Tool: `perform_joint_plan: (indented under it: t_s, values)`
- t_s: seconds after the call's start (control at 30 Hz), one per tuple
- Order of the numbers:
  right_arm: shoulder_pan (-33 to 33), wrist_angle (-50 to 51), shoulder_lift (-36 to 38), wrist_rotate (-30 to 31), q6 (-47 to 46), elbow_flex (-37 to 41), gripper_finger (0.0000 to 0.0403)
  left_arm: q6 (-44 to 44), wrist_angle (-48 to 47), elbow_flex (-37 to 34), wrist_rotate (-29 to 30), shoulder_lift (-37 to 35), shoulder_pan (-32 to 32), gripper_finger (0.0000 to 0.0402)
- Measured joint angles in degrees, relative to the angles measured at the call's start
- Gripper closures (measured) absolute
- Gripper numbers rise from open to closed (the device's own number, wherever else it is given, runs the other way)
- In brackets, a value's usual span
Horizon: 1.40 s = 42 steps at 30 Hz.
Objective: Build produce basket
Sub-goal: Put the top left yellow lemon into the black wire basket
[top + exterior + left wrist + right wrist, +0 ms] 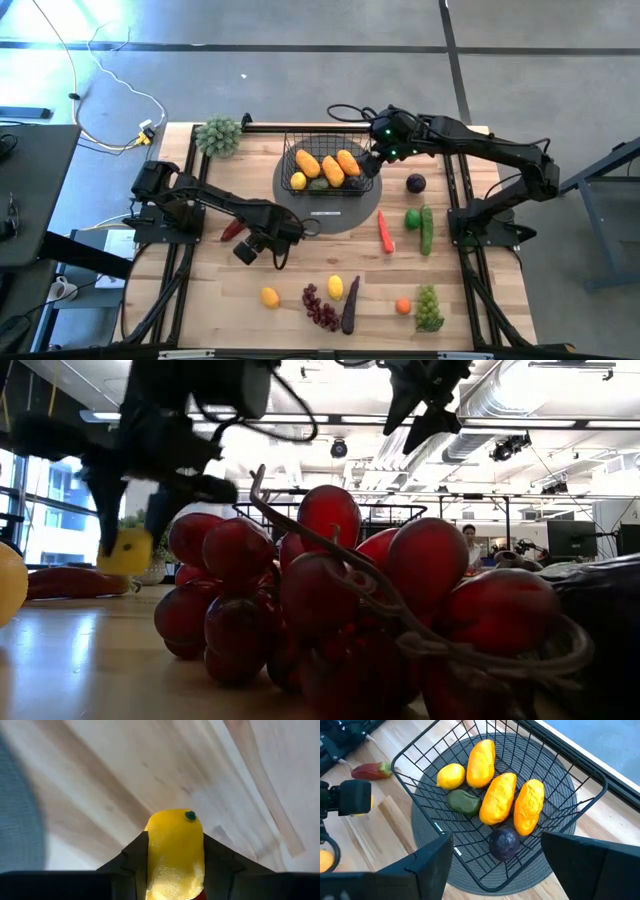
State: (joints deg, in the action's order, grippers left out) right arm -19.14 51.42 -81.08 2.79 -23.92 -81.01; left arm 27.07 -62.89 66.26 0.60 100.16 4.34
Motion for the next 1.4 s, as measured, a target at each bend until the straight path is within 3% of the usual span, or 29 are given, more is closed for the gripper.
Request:
perform_joint_plan:
  t_s: [0.6, 1.03, 1.4]
  values:
    - [0.15, 1.11, 3.56, -0.02, -1.59, 0.02, 0.0121, 0.75, 0.16, 19.37, 4.31, -0.15, -12.55, 0.0281]
    - [0.87, 6.79, 3.96, 0.06, -8.97, 0.02, 0.0121, 1.19, 7.72, 20.68, 3.97, -0.15, -22.47, 0.0281]
    - [2.05, 6.70, 3.96, 0.27, -12.10, 0.02, 0.0121, 2.04, 7.47, 20.62, 3.01, -1.20, -23.31, 0.0281]
